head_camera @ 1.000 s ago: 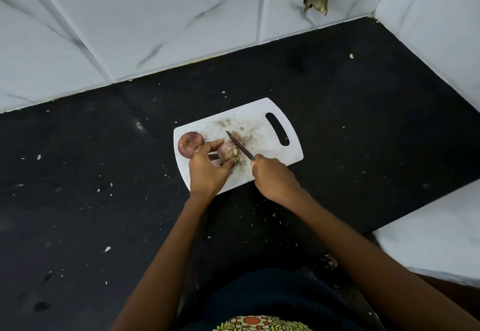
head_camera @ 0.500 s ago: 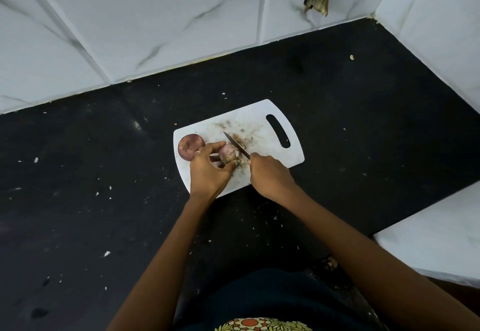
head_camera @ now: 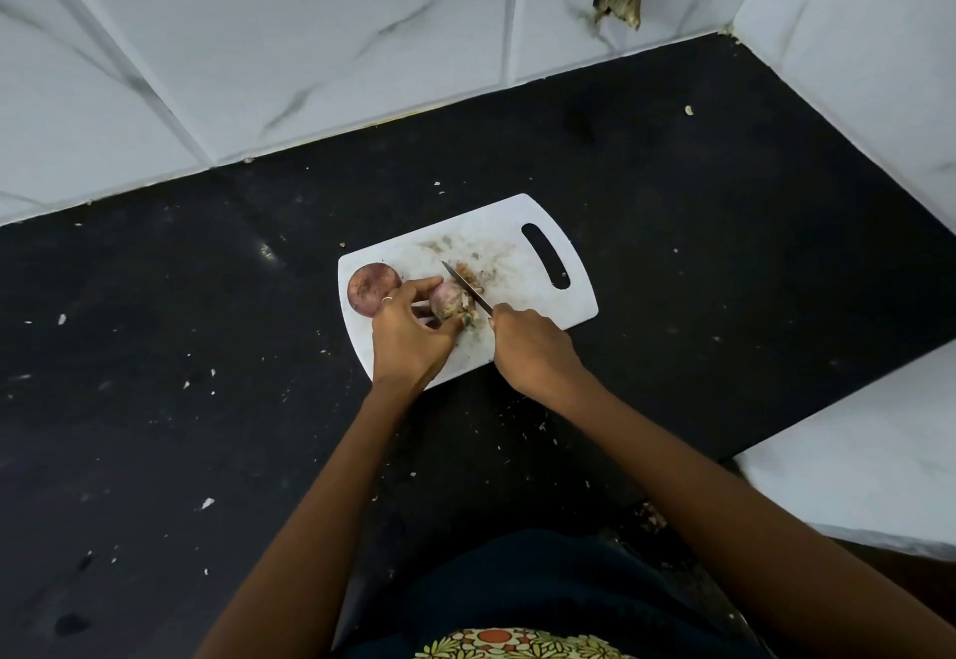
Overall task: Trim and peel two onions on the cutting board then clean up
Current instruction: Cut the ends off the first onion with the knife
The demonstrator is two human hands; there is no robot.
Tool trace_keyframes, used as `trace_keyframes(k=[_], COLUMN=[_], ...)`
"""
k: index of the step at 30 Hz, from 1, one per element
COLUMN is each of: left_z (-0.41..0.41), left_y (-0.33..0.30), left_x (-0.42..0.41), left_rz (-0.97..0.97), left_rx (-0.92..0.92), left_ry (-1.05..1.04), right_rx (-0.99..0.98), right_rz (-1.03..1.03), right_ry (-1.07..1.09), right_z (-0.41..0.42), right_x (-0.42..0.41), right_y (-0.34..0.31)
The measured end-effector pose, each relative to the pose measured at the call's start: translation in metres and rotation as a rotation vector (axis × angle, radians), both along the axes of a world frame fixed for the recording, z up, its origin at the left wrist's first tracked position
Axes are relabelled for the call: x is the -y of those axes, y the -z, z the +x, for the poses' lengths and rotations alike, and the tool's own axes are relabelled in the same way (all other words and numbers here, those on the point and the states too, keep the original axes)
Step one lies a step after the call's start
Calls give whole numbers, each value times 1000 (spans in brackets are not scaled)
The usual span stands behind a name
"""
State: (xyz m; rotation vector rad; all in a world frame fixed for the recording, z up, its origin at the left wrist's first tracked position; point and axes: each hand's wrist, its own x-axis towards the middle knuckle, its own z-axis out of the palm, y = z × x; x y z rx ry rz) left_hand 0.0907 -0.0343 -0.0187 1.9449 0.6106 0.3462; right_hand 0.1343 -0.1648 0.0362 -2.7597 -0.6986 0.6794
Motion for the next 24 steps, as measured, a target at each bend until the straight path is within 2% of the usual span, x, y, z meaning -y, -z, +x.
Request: trace_keyframes(k=[17, 24], left_z=[4, 3], left_y=[2, 4], left_x=[-1, 0], left_rz=[54, 58], left_rx=[-26, -24], left_ry=[21, -6], right_rx=[7, -12], right_rz=[0, -10], right_ry=[38, 64], right_z=[-12, -6], right_x=[17, 0], right_y=[9, 14])
